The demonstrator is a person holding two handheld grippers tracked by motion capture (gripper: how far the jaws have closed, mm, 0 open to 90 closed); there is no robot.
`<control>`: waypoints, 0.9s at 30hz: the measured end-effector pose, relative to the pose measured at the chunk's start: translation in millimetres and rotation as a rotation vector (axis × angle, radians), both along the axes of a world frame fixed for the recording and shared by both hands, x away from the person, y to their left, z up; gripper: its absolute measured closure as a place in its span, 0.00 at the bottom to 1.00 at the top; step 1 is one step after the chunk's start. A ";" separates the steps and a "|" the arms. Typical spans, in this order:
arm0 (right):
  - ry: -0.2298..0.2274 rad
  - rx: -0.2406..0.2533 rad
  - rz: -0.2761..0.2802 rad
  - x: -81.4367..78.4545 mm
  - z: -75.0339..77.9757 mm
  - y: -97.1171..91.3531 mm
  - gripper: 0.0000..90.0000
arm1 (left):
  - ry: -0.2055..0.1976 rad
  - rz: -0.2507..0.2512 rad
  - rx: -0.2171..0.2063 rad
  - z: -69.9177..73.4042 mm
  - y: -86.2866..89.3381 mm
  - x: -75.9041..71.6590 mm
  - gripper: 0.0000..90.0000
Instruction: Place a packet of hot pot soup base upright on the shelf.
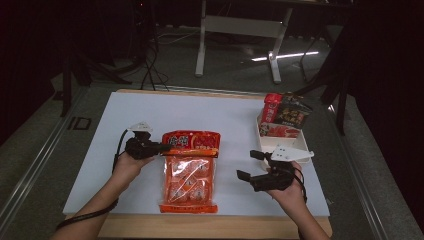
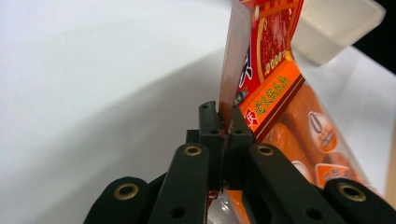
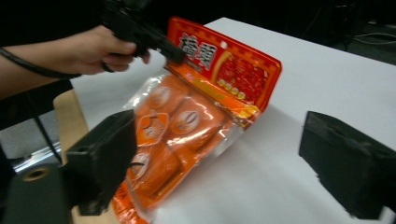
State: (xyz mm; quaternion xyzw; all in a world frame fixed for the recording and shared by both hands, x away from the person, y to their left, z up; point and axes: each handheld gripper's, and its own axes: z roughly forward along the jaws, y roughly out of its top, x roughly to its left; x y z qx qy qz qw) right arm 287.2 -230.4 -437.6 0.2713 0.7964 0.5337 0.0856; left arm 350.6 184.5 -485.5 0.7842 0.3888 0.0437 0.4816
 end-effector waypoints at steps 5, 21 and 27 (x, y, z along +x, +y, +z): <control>0.001 0.006 -0.011 7.8 1.1 4.2 0.16 | -0.025 -0.021 0.000 13.5 -3.4 -6.1 1.00; 0.061 0.010 0.007 34.7 -15.9 34.1 0.24 | -0.130 -0.121 -0.074 49.4 -13.2 -37.4 1.00; 0.093 0.031 0.066 37.0 -21.6 44.2 0.35 | -0.157 -0.150 -0.084 57.8 -19.7 -45.1 1.00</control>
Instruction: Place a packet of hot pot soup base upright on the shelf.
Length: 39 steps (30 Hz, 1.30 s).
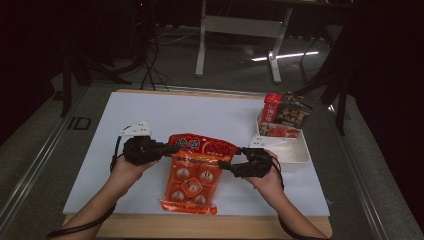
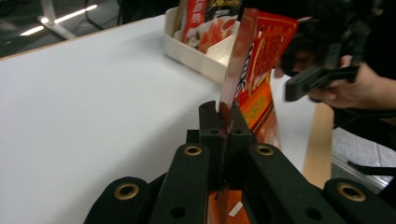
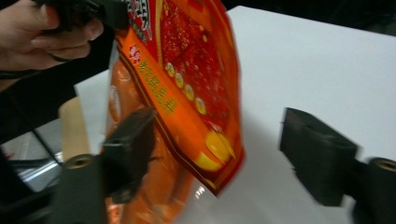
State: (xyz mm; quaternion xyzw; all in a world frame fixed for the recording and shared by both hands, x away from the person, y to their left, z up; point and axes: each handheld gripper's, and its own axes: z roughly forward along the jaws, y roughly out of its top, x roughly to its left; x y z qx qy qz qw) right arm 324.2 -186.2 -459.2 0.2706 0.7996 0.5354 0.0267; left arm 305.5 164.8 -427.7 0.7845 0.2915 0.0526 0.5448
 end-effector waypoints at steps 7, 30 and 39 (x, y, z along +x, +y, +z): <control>-0.025 -0.001 0.083 -6.0 -0.8 6.1 0.71 | -0.009 -0.014 0.004 5.0 -3.5 -3.5 1.00; -0.094 -0.026 0.154 -43.6 52.4 -0.5 1.00 | -0.054 -0.151 -0.099 20.6 5.8 -25.5 0.99; -0.208 -0.037 0.095 -49.5 91.8 -13.3 1.00 | -0.105 -0.176 -0.167 19.5 -7.3 -28.7 0.66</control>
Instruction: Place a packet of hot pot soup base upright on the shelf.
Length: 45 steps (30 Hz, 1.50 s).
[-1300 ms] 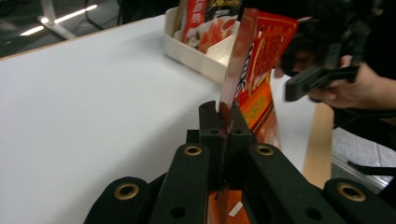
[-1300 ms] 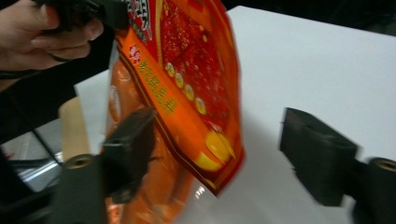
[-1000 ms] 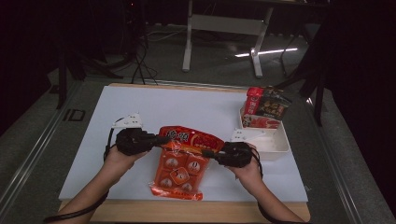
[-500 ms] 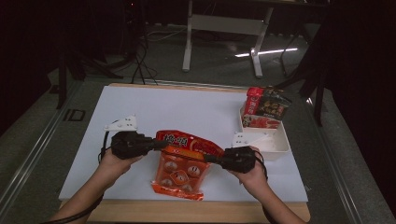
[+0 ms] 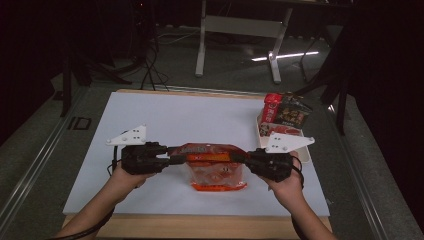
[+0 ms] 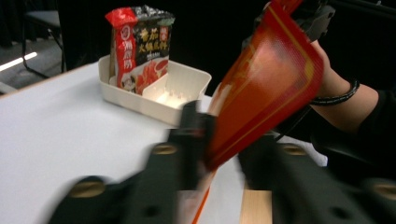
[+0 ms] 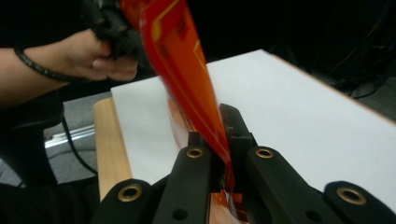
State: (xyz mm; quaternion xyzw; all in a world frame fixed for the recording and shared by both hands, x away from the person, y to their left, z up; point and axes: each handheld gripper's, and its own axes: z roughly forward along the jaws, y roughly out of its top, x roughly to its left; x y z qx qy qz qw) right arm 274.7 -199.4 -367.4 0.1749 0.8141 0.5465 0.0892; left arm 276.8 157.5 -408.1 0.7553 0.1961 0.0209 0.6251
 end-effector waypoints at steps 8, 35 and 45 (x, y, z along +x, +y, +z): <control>-0.001 0.039 -0.046 6.5 18.0 -16.0 1.00 | -0.001 0.058 0.015 -9.0 1.4 -4.5 0.24; -0.030 0.121 -0.429 56.3 59.0 -145.2 1.00 | 0.035 0.237 0.076 -86.7 32.5 -22.2 0.01; 0.026 0.126 -0.474 74.3 30.2 -161.1 1.00 | 0.052 0.259 0.061 -92.6 36.3 -18.5 0.01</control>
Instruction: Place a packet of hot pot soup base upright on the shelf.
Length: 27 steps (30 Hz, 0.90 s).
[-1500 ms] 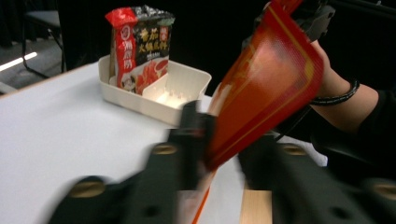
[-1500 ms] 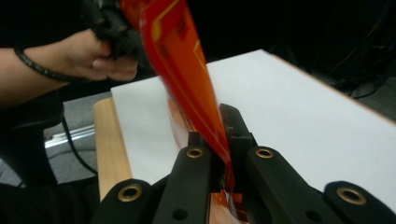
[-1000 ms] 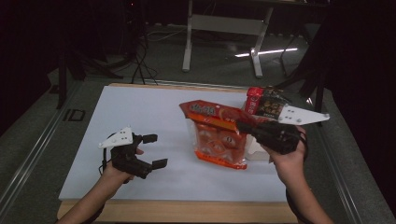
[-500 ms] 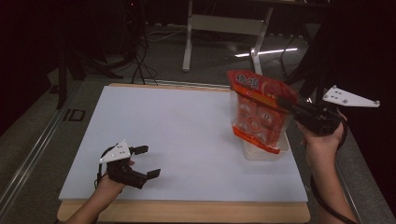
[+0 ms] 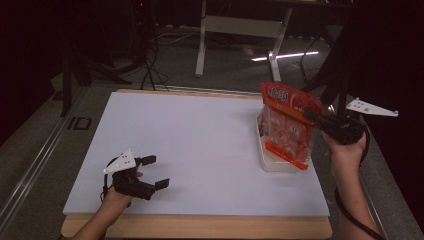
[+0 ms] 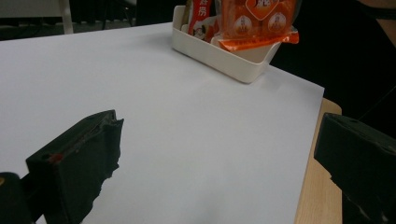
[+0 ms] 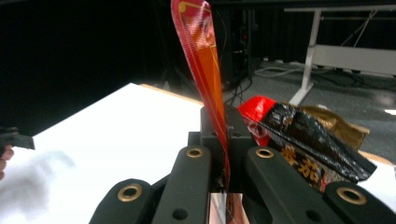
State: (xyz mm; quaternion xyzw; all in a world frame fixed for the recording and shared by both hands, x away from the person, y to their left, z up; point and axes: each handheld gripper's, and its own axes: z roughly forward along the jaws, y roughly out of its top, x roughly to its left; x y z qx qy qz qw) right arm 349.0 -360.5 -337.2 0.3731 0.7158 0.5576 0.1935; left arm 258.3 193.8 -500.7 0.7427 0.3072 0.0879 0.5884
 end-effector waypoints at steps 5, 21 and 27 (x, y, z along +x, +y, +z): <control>0.025 0.011 0.010 4.4 -9.4 1.1 1.00 | -0.001 0.001 0.005 -1.5 -0.2 0.3 0.01; 0.118 0.070 -0.050 12.5 -62.9 -20.7 1.00 | 0.017 0.005 0.000 -6.0 1.4 2.9 0.01; 0.112 0.063 -0.088 6.4 -72.1 -32.5 1.00 | 0.019 0.010 0.001 -7.2 1.3 3.0 0.01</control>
